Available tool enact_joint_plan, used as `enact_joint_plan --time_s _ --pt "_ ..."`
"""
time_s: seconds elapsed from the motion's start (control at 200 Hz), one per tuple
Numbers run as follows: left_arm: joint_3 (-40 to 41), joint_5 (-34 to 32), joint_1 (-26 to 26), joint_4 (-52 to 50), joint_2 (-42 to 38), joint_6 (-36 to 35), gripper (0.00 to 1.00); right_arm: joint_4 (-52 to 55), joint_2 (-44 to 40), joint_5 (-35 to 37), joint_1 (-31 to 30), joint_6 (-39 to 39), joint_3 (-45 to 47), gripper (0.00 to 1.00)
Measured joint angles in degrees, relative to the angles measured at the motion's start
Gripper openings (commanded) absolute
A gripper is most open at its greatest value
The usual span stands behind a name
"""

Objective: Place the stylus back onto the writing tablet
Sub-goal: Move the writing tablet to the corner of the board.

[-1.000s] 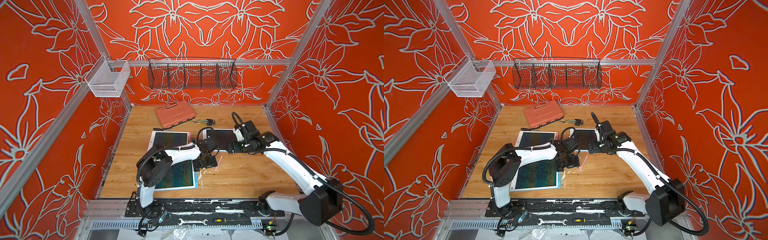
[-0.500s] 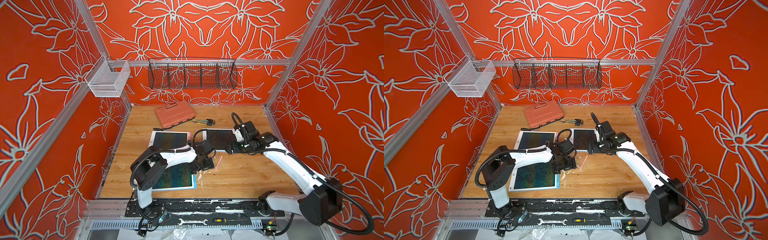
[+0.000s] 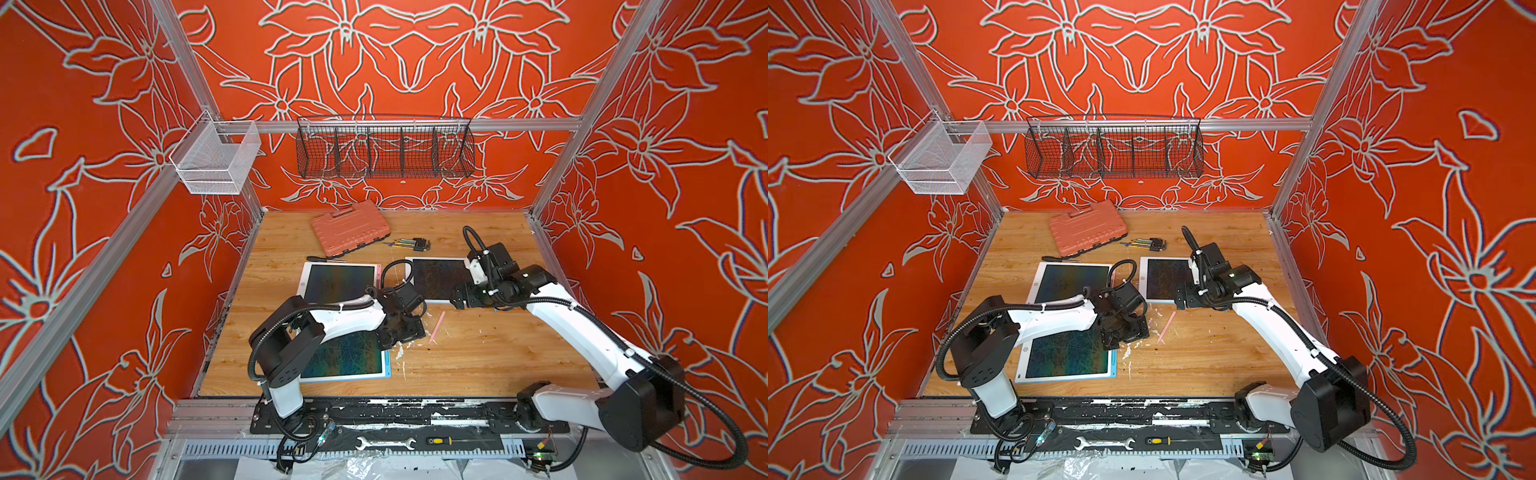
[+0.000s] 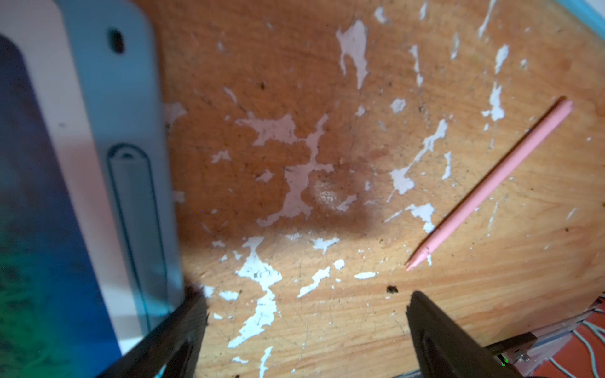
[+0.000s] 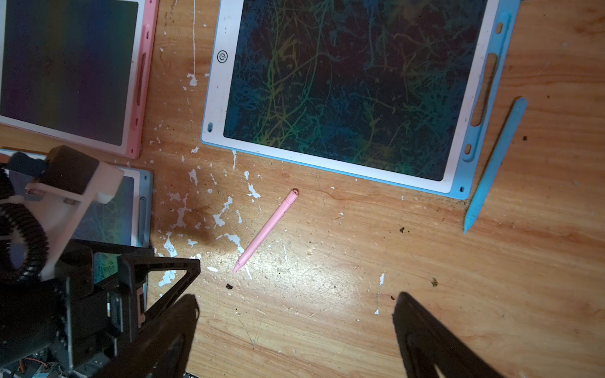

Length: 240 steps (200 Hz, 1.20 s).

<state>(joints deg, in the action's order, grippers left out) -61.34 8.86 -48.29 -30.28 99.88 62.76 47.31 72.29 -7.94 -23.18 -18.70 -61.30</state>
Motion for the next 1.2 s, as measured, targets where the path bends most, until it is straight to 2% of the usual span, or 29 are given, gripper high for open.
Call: enact_joint_plan --time_s 0.48,0.941,1.201 --pt "8.24 -0.74 4.17 1.01 -7.1 0.37 0.95 0.02 0.0 -0.02 0.0 0.0 0.0 0.96" --pt "19.74 -1.33 13.18 1.03 -19.15 -0.17 0.95 0.02 0.0 -0.04 0.0 0.0 0.0 0.96" --pt "21.77 -1.29 17.44 0.52 -21.7 -1.73 0.95 0.04 0.0 -0.02 -0.02 0.02 0.0 0.96"
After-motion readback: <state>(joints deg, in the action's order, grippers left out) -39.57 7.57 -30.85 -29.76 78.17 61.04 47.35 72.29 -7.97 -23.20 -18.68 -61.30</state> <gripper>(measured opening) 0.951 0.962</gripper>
